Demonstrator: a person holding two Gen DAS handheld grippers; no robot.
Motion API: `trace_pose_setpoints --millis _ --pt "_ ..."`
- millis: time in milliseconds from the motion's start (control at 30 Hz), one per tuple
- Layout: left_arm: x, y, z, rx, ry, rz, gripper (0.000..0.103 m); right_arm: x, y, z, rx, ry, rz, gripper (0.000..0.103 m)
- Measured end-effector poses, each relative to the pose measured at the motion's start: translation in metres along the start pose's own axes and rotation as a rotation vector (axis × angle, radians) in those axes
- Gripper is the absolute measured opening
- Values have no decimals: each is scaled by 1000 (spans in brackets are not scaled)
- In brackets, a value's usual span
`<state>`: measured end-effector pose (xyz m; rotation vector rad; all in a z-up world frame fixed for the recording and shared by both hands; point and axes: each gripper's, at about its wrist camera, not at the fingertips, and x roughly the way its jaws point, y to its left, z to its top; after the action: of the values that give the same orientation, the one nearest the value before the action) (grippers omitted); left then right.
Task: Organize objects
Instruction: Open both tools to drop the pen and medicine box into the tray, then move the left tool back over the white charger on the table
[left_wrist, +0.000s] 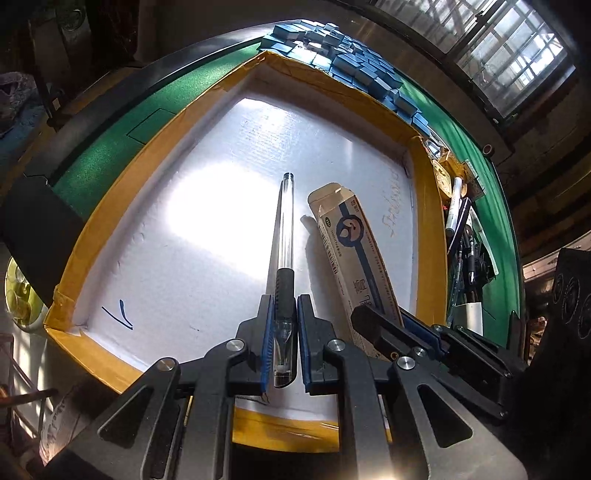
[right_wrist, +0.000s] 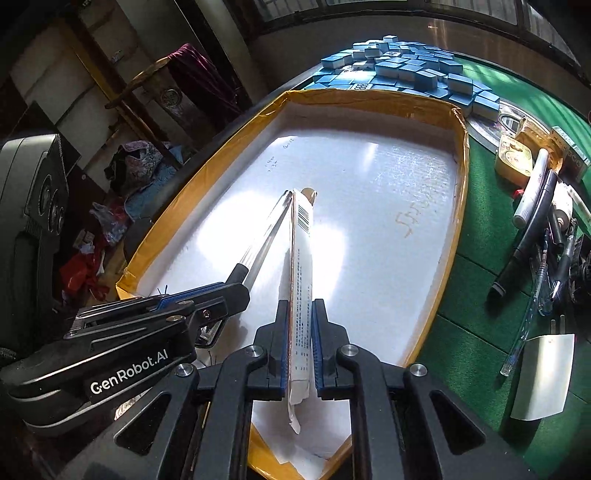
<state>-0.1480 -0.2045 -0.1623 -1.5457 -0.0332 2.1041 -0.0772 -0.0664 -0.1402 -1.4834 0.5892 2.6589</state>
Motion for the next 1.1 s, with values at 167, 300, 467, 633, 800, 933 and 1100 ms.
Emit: trace_pose_setpoints --millis 167,300,467,633,800,933,1100 --pt "6 1 -1 -3 15 6 10 -1 -2 -2 13 -5 -7 12" --pt "5 3 -1 -11 16 -3 11 -4 -2 -2 20 -16 7 15" --pt "-1 12 0 -56 4 -65 24 -14 -10 -3 56 -64 36 33" --pt "-17 10 0 -93 -53 -130 52 -35 -19 -4 72 -135 94 46" --pt "-24 -18 -4 -43 -79 -153 57 -64 -35 -19 85 -205 74 50" --pt "-27 -48 -12 22 -91 -187 57 -87 -61 -38 137 -250 -16 52" --pt "-14 -98 -25 135 -56 -211 58 -104 -106 -60 227 -257 -148 53"
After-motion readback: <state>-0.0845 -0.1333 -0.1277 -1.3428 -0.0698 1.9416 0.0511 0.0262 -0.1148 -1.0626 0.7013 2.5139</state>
